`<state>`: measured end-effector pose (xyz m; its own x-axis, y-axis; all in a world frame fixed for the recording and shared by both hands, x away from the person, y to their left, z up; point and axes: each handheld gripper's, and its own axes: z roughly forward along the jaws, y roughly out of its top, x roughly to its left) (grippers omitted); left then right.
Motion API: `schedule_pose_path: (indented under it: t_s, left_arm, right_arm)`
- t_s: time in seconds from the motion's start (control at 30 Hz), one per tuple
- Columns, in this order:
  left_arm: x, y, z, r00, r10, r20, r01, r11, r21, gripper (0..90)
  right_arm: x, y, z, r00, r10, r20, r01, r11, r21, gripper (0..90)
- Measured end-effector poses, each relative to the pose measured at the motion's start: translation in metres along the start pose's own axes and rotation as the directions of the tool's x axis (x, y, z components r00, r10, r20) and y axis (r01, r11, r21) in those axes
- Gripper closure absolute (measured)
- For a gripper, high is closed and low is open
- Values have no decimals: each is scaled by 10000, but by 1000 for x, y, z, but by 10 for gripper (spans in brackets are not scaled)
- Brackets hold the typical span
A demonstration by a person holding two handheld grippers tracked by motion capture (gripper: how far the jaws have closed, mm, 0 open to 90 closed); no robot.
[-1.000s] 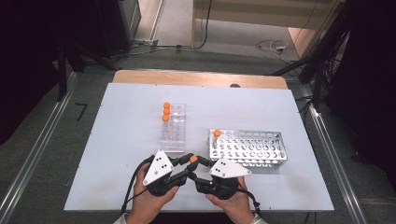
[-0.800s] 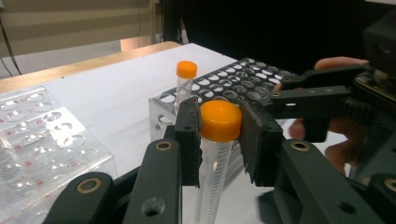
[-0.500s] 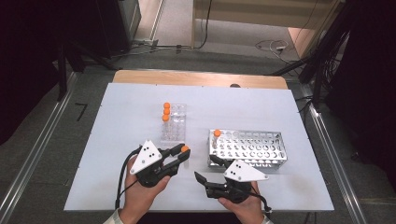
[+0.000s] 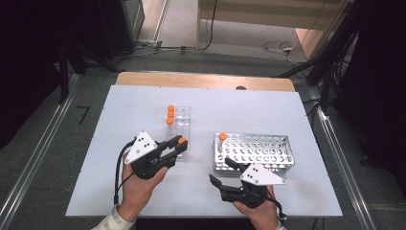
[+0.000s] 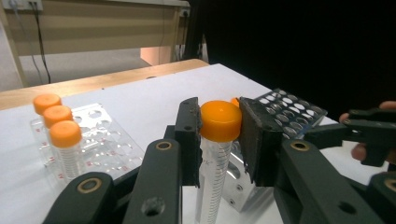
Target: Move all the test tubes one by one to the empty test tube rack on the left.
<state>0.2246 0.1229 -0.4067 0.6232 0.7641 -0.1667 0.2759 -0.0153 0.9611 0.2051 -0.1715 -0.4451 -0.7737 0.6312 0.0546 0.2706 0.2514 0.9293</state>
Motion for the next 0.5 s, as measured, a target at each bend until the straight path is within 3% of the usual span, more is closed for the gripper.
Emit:
schedule_pose_path:
  t_s: [0.5]
  left_arm:
    - [31, 15, 8, 9939, -113, -1096, 92, 9998, -194, 705]
  right_arm:
    - [-7, -2, -4, 9997, 167, 176, -166, 9999, -39, 271]
